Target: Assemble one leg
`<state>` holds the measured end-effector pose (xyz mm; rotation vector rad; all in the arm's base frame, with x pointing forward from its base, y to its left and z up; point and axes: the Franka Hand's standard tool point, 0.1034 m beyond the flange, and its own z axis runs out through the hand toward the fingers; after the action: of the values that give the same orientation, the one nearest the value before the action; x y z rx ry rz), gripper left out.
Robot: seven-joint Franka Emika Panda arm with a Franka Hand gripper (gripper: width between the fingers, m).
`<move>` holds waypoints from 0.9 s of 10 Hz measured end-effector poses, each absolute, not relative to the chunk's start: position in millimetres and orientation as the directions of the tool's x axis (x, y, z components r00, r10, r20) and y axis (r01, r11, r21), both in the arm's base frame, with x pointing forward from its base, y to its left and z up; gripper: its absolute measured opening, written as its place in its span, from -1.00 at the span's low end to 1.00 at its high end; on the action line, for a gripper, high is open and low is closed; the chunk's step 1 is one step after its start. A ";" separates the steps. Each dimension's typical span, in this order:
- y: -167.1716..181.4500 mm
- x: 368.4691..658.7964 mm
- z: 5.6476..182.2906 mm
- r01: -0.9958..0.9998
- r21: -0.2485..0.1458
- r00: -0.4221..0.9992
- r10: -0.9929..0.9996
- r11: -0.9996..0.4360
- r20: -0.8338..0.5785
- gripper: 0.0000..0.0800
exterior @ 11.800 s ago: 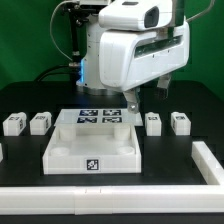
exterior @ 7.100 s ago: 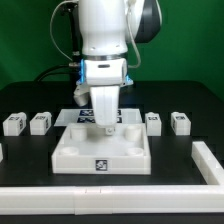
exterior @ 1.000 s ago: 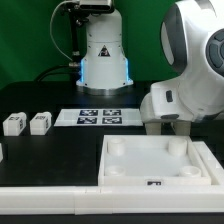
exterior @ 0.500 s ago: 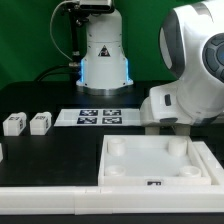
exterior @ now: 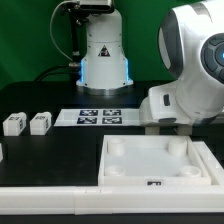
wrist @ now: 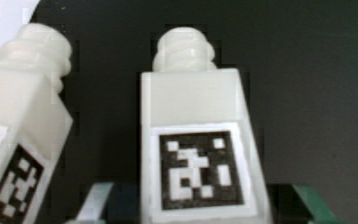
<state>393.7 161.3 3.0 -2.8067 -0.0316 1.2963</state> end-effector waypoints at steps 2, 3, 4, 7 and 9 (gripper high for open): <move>160.3 394.4 4.8 -0.004 -0.054 0.648 0.039 -0.999 -0.761 -0.27; 158.0 397.2 11.8 -0.007 -0.054 0.649 0.037 -0.999 -0.760 -0.27; 152.3 398.1 26.8 -0.009 -0.052 0.630 0.034 -0.999 -0.776 -0.27; 137.9 411.4 75.1 -0.045 -0.018 0.611 -0.013 -0.999 -0.792 -0.27; 139.6 412.3 69.5 -0.046 -0.021 0.633 -0.013 -0.999 -0.774 -0.27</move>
Offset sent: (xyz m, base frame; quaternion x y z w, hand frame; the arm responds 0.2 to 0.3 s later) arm 0.0046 -0.0176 0.0512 0.0138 -0.0510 -0.0067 0.9986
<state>412.3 139.6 69.5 -2.8034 0.0507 1.3288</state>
